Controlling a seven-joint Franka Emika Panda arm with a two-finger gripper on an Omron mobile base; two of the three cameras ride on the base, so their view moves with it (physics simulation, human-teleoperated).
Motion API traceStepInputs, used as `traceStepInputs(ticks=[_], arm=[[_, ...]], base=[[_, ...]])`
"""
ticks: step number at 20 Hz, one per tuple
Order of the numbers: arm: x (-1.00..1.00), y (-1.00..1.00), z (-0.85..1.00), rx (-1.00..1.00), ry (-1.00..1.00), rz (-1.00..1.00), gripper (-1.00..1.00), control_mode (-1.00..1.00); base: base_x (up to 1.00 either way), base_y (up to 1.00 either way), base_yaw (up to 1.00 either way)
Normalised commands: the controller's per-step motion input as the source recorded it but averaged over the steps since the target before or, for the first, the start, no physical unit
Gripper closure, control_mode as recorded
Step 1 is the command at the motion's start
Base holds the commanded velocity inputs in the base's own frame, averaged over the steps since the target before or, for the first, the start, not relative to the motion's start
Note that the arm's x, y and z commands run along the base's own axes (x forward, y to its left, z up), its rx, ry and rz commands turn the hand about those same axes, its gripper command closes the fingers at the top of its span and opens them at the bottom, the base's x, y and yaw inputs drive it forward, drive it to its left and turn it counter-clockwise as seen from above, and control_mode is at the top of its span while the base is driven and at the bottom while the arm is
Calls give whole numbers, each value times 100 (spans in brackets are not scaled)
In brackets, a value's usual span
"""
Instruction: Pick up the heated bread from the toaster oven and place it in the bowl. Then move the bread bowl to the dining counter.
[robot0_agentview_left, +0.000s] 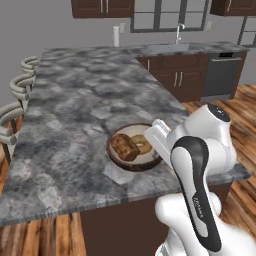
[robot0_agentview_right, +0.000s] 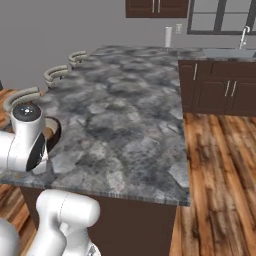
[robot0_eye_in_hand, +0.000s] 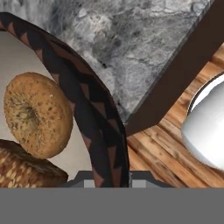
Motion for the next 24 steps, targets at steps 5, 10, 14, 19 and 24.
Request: traceStepInputs(ticks=[5,10,14,19,24], arm=[[81,0,-9,1,5,-1,100,-100],[100,0,-11,18,23,0,100,-100],[88,0,-8,14,22,0,100,-100],[24,30,-11,-2,-1,1,100,-100],[87,52,-34,-5,-6,0,100,-100]], base=[[0,0,0],[0,0,0],[0,0,0],[0,0,0],[0,0,0]])
